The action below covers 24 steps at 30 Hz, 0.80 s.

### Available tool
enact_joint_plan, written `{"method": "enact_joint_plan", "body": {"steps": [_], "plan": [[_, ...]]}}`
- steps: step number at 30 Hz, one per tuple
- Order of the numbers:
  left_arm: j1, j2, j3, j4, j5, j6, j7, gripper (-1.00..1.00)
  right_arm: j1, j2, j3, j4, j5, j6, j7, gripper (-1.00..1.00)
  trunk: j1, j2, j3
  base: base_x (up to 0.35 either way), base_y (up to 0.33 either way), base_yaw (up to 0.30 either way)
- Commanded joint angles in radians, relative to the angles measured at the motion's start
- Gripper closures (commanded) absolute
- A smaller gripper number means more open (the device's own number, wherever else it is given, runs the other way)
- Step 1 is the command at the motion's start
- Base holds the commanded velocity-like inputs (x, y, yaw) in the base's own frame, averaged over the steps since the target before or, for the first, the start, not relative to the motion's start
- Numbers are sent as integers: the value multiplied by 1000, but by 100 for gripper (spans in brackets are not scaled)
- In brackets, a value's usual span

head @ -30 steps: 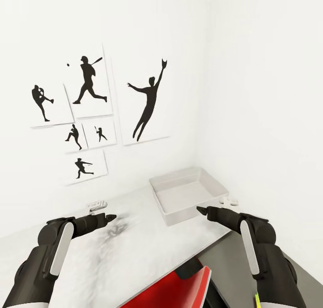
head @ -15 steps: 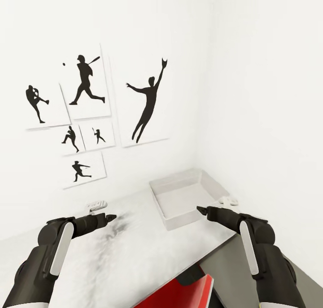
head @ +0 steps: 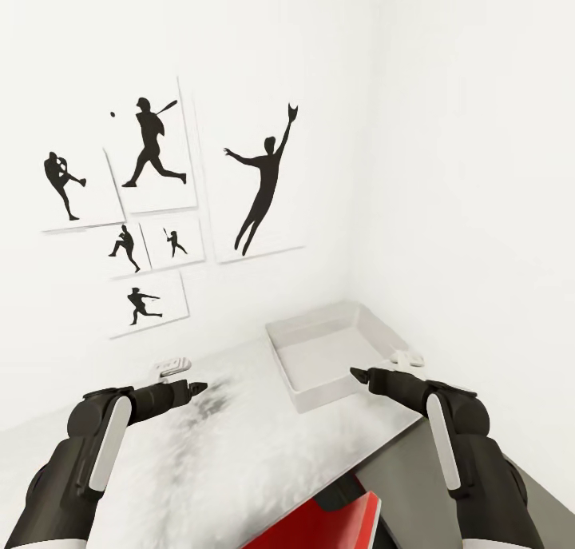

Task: Put all the toys in the child's room - the three board games (two on the bed and one on the table), the two jigsaw puzzles on the table, and the tennis ball on the table - inside the toy box on the table in the child's room.

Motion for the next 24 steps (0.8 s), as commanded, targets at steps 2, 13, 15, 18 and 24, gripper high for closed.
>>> {"method": "enact_joint_plan", "body": {"steps": [2,13,15,18,24], "plan": [[-1,0,1,-1,-2,5,-5,-100,-1,1,-2,-1,-3,6,1,-100,1,-2,-2,2,0,0],[-1,0,1,-1,-2,5,-5,-100,-1,-1,-2,37,2,6,0,-100,1,-2,-2,0,0,0],[-1,0,1,-1,-2,5,-5,-100,-1,-2,-2,43,1,6,0,-100,1,-2,-2,0,0,0],[-1,0,1,-1,-2,5,-5,-100,-1,-2,-1,48,-2,6,0,-100,1,-2,-2,0,0,0],[-1,0,1,-1,-2,5,-5,-100,-1,-1,-2,52,-7,6,0,-100,1,-2,-2,0,0,0]]}}
